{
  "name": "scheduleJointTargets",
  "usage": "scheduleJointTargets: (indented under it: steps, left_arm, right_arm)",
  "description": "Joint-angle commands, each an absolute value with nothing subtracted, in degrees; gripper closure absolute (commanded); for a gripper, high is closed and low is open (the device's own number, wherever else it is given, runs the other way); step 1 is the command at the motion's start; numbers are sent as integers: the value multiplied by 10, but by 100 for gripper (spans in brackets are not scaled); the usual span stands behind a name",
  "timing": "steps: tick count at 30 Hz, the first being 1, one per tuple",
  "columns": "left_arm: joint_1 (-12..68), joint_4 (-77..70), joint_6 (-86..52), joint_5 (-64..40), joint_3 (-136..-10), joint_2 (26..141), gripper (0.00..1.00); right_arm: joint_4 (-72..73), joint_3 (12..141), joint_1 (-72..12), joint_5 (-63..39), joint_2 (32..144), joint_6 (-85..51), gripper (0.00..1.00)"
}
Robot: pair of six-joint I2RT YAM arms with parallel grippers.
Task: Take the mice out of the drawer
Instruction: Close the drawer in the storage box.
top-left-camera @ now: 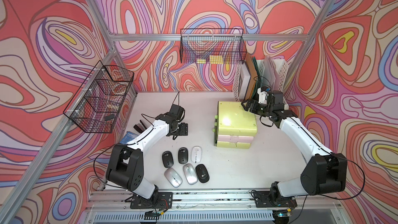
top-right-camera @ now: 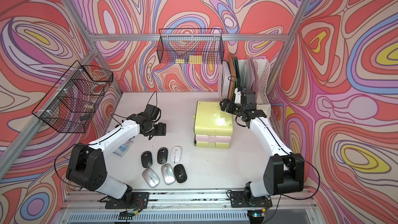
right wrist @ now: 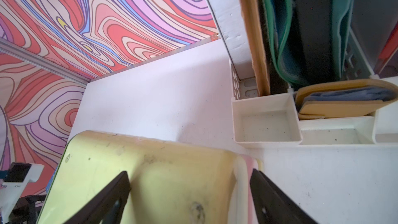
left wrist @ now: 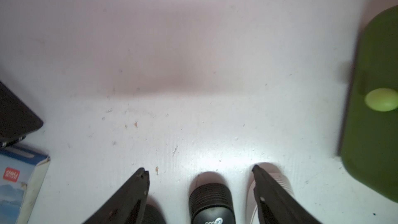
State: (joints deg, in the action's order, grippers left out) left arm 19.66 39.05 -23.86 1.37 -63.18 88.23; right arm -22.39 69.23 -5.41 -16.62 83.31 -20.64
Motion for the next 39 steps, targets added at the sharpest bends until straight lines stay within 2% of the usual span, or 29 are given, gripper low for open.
scheduleJointTargets:
  steps: [1, 7, 10, 11, 12, 14, 22, 26, 32, 37, 39]
  left_arm:
    - [185, 423, -260, 47, -608, 842, 18]
    - [173, 434, -271, 57, -566, 795, 16]
    - [174, 404, -259, -6, -555, 795, 16]
    - [176, 385, -256, -42, -553, 800, 10]
    - [180, 366, -258, -65, -554, 806, 8]
    - [201, 337, -268, -75, -566, 829, 4]
    - [278, 336, -273, -59, -717, 1009, 4]
    - [293, 324, -285, -73, -745, 1055, 4]
    - [296, 307, -300, -118, -761, 1090, 3]
    - [304, 260, -316, -215, -783, 1132, 2]
    - [317, 271, -309, -225, -807, 1152, 0]
  right_arm:
    - [-297, 711, -72, -157, 834, -182, 9]
    - [-285, 725, -112, -167, 808, -161, 9]
    - [-265, 712, -114, -176, 783, -162, 9]
    - [-256, 704, -114, -174, 773, -162, 9]
    - [-248, 695, -114, -166, 766, -162, 8]
    - [-238, 679, -113, -132, 748, -169, 8]
    - [-249, 621, -55, -8, 710, -240, 6]
    - [-254, 567, -12, 14, 677, -277, 6]
    - [-218, 496, 62, -105, 695, -309, 6]
    - [-94, 438, 64, -291, 779, -337, 6]
    - [-33, 424, 64, -370, 820, -363, 7]
